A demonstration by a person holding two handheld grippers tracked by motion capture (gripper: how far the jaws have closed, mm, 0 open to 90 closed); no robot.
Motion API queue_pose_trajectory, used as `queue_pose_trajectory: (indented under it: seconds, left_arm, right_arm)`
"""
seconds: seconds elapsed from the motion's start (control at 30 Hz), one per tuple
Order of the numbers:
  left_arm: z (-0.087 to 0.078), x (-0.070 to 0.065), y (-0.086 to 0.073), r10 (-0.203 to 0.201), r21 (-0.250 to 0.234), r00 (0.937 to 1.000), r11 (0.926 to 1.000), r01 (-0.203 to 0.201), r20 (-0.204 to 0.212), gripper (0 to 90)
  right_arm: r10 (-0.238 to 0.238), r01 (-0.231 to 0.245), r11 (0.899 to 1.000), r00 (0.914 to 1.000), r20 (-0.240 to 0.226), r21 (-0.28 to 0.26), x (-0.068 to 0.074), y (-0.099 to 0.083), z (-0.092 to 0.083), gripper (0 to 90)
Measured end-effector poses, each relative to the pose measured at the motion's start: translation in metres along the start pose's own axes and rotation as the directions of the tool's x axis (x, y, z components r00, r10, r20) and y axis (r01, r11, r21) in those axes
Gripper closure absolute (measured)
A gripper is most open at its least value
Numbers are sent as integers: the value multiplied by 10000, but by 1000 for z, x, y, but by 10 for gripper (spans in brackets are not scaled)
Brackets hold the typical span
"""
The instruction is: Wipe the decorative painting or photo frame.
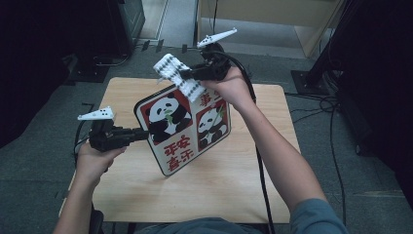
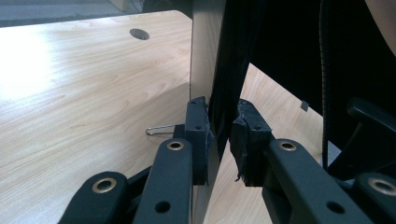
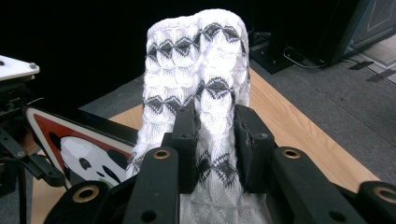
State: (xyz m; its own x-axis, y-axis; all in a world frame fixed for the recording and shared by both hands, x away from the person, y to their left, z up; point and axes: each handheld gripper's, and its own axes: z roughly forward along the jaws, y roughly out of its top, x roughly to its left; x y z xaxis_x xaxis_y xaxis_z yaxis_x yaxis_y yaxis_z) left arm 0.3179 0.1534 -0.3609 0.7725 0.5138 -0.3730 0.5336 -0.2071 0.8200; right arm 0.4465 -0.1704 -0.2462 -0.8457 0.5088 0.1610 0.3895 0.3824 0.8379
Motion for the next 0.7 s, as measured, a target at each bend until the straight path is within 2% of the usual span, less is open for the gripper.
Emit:
queue_pose_trajectory:
  seconds: [0.7]
  left_arm:
    - [-1,1,0,-58,5,10000,10000,58,-24,777]
  right_arm:
    - [312,-308,9995,9989,336,-118,-18,-4,-11,726]
